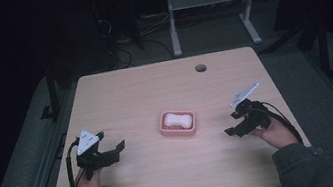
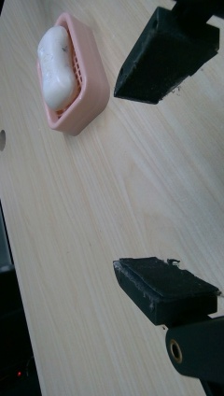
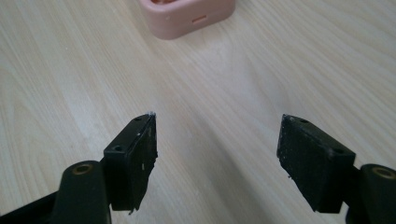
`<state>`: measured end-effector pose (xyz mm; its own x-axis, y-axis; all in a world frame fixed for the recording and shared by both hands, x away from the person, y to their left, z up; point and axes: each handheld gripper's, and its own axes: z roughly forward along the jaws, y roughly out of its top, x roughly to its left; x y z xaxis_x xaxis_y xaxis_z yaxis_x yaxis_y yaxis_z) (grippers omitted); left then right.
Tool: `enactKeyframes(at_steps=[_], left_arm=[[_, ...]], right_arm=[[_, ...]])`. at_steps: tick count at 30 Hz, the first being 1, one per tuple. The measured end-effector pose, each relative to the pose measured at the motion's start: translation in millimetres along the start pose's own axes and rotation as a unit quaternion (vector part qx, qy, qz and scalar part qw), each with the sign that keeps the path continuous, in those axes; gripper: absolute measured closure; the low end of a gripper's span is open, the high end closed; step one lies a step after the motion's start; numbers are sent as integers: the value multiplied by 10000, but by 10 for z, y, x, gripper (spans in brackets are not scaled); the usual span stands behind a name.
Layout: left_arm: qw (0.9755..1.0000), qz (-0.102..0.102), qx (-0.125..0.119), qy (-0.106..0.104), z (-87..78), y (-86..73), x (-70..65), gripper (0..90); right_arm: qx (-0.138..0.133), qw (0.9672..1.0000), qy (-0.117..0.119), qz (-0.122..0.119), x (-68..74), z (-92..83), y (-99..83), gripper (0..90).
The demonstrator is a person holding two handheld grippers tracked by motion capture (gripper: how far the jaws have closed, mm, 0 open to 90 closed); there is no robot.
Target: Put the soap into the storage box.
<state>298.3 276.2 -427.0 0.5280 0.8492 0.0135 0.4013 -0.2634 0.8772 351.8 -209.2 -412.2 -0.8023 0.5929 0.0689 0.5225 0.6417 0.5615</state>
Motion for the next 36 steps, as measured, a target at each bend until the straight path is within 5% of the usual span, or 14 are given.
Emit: enactKeyframes(at_steps=[23,36], left_arm=[[10000,-14,-4,-2,-5,-4,5,146],[10000,24,29,-18,8,-5,-11,146]], right_arm=[[-54,9992,-94,386,-3,-96,-525,280],[-123,9990,-138,401,132,-166,-735,286]])
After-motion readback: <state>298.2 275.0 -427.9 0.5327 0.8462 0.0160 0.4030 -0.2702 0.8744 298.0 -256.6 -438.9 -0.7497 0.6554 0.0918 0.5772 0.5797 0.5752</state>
